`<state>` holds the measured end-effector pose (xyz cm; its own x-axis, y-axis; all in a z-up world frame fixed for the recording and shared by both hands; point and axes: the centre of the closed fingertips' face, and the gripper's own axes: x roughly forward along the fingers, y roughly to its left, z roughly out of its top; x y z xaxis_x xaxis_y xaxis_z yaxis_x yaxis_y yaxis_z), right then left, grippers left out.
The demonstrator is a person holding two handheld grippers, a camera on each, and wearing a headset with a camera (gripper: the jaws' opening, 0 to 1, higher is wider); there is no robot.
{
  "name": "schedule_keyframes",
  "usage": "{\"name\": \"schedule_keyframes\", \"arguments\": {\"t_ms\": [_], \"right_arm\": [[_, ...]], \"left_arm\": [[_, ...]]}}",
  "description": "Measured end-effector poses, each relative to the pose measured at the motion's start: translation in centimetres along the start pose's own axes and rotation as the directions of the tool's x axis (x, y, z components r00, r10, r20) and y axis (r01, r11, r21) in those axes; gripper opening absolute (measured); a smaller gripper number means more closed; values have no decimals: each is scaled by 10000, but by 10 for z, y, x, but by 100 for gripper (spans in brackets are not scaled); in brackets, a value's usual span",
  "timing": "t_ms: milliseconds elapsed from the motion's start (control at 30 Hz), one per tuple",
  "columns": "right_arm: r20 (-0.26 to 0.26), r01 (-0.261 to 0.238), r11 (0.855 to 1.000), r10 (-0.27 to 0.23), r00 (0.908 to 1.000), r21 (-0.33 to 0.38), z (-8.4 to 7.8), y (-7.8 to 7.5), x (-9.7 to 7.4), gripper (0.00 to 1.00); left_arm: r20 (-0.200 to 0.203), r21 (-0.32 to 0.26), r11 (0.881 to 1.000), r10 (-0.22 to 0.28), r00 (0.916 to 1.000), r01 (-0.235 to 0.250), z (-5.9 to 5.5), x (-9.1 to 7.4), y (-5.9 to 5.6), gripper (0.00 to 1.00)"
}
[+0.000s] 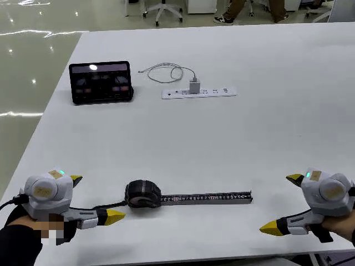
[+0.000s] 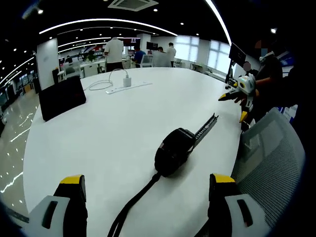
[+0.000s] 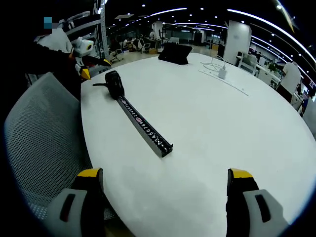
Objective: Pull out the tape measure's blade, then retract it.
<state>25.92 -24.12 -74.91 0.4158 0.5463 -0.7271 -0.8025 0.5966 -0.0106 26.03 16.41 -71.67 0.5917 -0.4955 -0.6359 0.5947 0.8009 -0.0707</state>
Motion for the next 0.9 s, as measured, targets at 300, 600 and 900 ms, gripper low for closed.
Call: {"name": "schedule_keyframes", "arguments": {"t_ms": [300,600,900], "right_arm": [[194,384,9979,-395,9990,520,-18,1,-17,100],[389,719,9942,-752,9964,794,-21,8,-40,100],[315,784,9934,-813,9962,836,-23,9,-47,100]], "left_arm": [[127,-198,9994,291,9995,-288,-7,-13,2,100],[88,-376,9989,284,9996,-280,-16,-19,0,100],[109,-487,9982,369,9993,-364,-20,-17,3,100]]}}
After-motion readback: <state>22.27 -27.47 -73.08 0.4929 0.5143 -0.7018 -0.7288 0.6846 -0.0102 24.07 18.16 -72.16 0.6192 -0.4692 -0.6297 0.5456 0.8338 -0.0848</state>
